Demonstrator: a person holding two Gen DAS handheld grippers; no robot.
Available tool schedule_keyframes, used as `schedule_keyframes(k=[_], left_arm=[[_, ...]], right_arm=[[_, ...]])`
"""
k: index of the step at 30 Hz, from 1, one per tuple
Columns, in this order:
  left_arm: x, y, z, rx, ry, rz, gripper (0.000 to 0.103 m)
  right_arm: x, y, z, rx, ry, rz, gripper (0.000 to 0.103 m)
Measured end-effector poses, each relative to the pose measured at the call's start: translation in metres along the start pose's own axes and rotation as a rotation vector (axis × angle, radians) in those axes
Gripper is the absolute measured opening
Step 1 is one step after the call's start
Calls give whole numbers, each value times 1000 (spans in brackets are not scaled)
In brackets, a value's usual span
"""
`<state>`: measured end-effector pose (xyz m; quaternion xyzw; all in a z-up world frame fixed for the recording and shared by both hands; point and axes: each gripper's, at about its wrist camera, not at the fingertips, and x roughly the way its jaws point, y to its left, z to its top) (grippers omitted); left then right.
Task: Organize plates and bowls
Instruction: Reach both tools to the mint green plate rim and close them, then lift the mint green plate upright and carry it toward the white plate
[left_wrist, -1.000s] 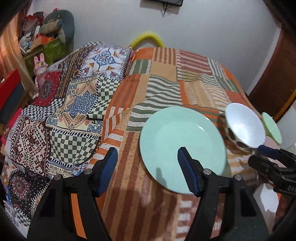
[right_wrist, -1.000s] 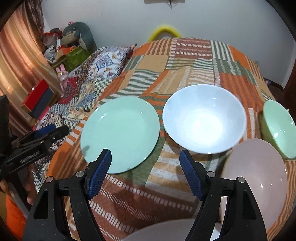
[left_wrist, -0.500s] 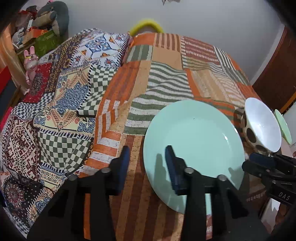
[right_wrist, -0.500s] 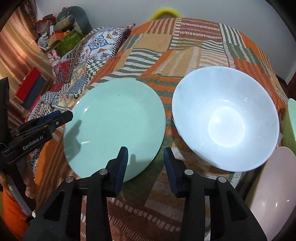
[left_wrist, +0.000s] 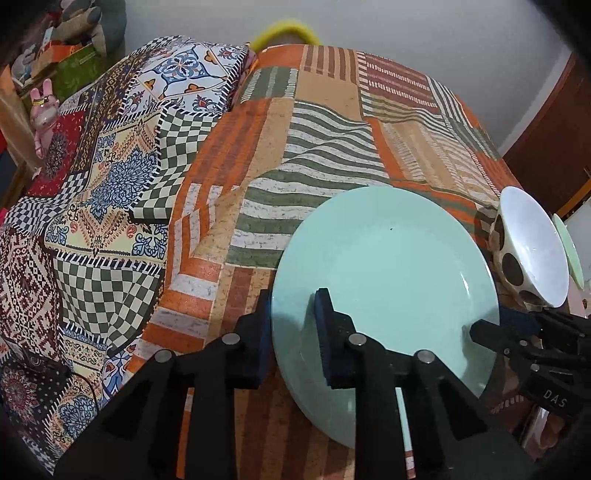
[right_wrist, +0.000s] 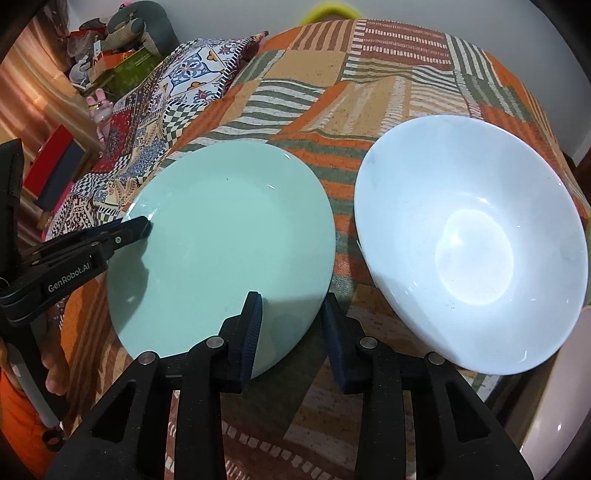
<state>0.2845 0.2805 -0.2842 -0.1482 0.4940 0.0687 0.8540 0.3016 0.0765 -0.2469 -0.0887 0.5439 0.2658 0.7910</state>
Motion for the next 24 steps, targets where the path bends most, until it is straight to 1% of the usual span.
schedule_keyframes(k=[4, 11, 24], left_arm=[[-1, 1, -2, -3, 12, -11, 22], [-11, -3, -17, 36, 30, -1, 22], [-42, -2, -67, 58, 60, -48, 22]], right_arm=[[0, 1, 0, 0, 2, -1, 30], [0, 4, -1, -10, 13, -13, 30], [-3, 12, -15, -64, 37, 17, 30]])
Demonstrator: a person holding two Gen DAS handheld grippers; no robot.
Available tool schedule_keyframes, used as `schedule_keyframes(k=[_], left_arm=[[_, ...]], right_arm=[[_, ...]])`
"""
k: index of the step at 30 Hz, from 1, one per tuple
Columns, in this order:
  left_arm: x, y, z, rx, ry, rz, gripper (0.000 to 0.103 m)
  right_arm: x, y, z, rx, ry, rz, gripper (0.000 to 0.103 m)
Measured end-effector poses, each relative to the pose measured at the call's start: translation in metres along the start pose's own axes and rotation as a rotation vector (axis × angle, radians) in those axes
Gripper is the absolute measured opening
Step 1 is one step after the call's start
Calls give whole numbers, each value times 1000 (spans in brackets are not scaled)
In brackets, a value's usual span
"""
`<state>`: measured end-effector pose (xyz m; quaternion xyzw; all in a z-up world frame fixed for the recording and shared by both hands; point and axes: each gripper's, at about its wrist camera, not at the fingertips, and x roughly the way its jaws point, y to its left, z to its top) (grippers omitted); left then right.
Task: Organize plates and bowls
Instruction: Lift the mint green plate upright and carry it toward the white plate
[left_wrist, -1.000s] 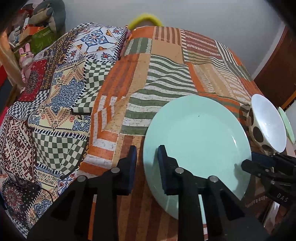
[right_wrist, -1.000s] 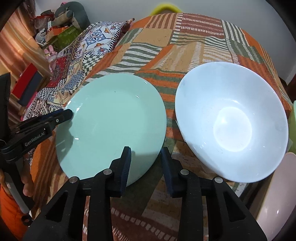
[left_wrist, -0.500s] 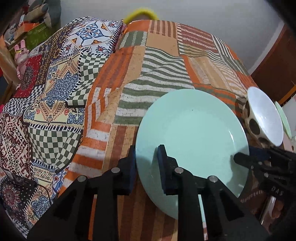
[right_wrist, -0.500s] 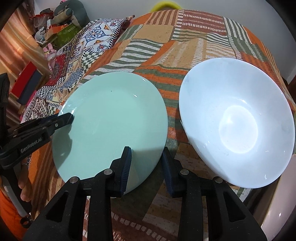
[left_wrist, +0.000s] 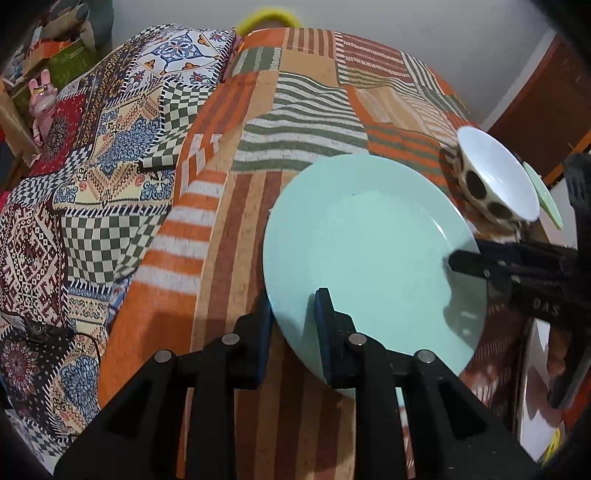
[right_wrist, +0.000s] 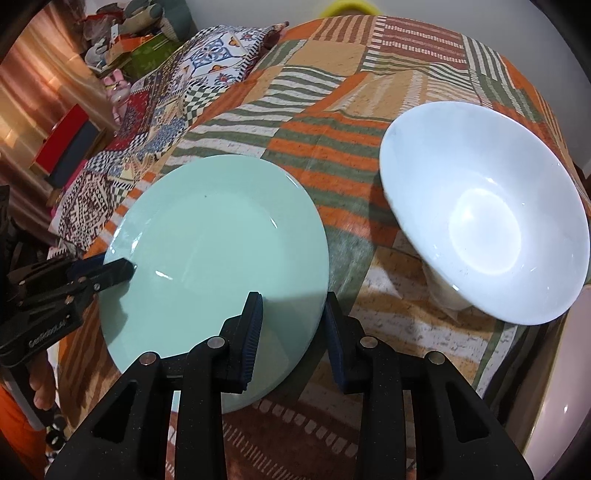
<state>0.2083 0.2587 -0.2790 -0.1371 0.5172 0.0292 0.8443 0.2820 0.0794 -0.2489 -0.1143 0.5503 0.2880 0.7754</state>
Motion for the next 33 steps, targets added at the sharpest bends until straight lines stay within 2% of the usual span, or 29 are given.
schedule_keyframes(k=[8, 13, 17, 24, 33], left_arm=[[3, 1, 0, -14, 5, -4, 23], [0, -1, 0, -11, 4, 16, 23], [-9, -5, -4, -11, -12, 17, 23], [-45, -22, -6, 23, -92, 62, 23], [-107, -50, -16, 39, -194, 33, 23]], right_arm=[[4, 5, 1, -12, 16, -10, 32], [0, 2, 0, 28, 9, -13, 24], [-7, 3, -3, 34, -6, -8, 24], [-33, 5, -8, 37, -57, 13, 24], [-90, 7, -25, 48, -160, 34, 24]])
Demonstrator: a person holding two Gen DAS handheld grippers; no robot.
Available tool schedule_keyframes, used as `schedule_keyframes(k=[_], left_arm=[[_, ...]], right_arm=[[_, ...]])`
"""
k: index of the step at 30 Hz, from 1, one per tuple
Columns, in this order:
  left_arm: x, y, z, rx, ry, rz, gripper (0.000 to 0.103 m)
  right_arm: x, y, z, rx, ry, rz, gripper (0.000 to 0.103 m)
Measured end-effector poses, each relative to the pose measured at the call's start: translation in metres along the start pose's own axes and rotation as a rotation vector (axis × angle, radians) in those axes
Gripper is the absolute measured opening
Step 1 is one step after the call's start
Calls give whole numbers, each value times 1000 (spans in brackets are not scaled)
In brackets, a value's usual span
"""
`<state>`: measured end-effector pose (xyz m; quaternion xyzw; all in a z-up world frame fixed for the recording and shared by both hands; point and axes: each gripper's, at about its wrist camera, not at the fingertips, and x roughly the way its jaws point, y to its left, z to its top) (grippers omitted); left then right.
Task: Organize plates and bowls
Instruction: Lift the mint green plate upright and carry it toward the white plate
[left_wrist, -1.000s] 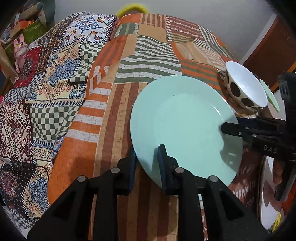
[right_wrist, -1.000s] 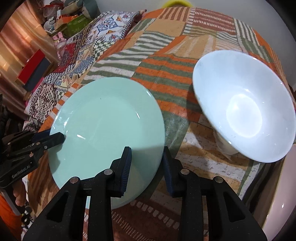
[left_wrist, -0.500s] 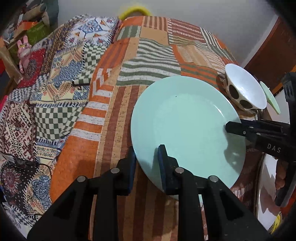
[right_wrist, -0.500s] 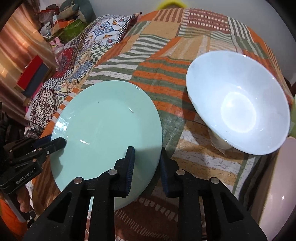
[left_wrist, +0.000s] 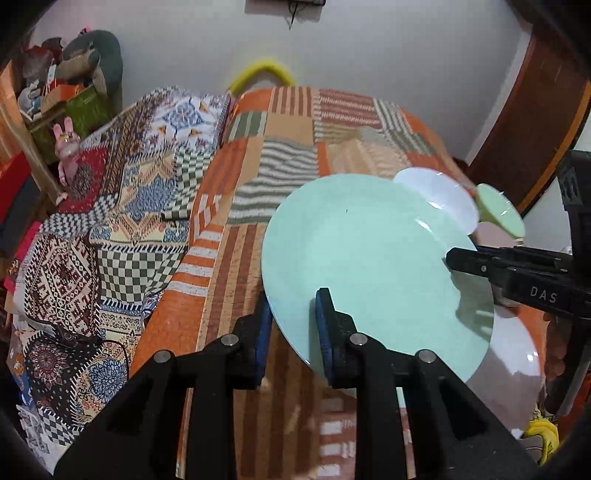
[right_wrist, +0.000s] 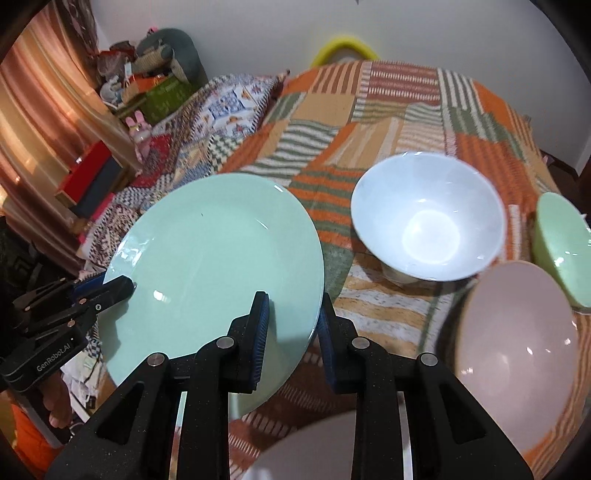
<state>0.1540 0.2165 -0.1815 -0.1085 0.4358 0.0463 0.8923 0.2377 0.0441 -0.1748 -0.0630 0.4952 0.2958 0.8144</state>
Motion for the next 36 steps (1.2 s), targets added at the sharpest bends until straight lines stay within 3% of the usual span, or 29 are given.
schedule_keyframes(k=[10, 19, 36], left_arm=[[-61, -38, -13, 43, -84, -26, 23], [-86, -68, -34, 68, -89, -68, 23], [-79, -121, -71, 131, -7, -113, 23]], right_arm=[[-65, -1, -25, 8, -104, -2, 24], [-101, -12, -56, 41, -159, 1, 24], [-128, -45, -117, 131, -176, -43, 24]])
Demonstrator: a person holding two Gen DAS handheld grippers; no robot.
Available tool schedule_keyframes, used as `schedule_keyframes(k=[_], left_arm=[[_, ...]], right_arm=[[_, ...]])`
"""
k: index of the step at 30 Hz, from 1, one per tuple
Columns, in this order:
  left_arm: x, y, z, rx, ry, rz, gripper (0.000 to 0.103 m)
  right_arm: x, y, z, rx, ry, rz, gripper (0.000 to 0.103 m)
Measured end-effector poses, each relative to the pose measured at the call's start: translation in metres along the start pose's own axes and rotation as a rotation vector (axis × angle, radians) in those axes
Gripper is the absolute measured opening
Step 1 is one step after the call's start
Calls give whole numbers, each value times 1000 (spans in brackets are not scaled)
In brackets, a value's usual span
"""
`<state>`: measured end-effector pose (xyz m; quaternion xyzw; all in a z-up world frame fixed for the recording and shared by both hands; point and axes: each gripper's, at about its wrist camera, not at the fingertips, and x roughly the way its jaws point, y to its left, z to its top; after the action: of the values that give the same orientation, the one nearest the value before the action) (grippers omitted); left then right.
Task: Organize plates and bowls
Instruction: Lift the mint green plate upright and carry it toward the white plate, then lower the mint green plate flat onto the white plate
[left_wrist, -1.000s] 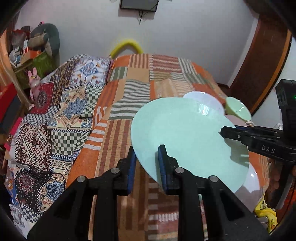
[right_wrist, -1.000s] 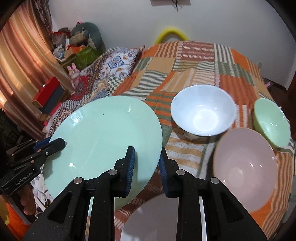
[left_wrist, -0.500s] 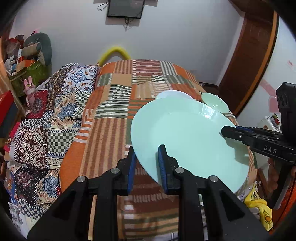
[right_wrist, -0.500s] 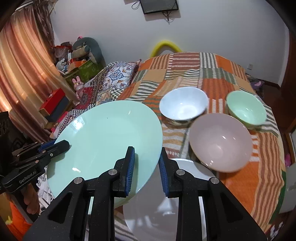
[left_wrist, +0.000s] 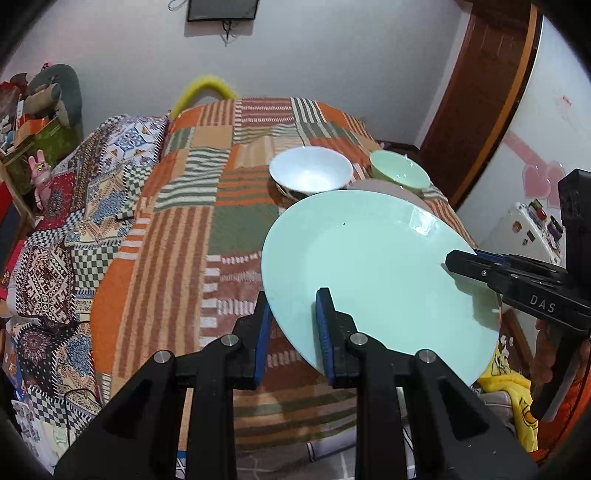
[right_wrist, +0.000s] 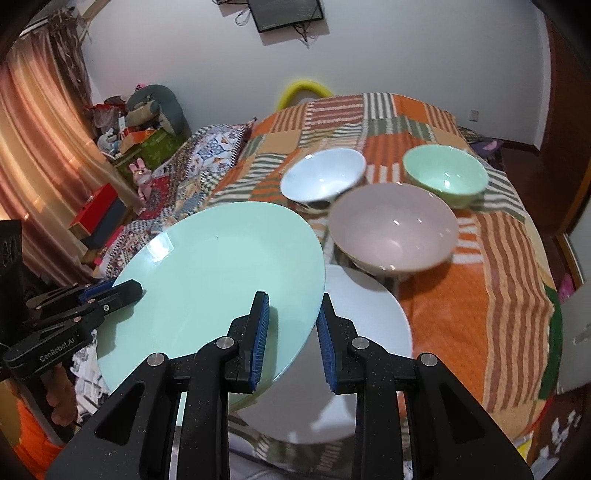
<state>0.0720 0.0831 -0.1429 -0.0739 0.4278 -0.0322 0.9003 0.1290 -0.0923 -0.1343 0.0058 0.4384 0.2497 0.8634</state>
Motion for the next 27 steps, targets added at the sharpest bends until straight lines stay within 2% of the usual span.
schedule_keyframes(k=[14, 27], left_arm=[[44, -21, -18, 25, 121, -17, 24], [76, -34, -24, 61, 198, -35, 24]], right_arm=[[8, -29, -38, 83, 66, -29, 24], [18, -49, -53, 149, 123, -51, 24]])
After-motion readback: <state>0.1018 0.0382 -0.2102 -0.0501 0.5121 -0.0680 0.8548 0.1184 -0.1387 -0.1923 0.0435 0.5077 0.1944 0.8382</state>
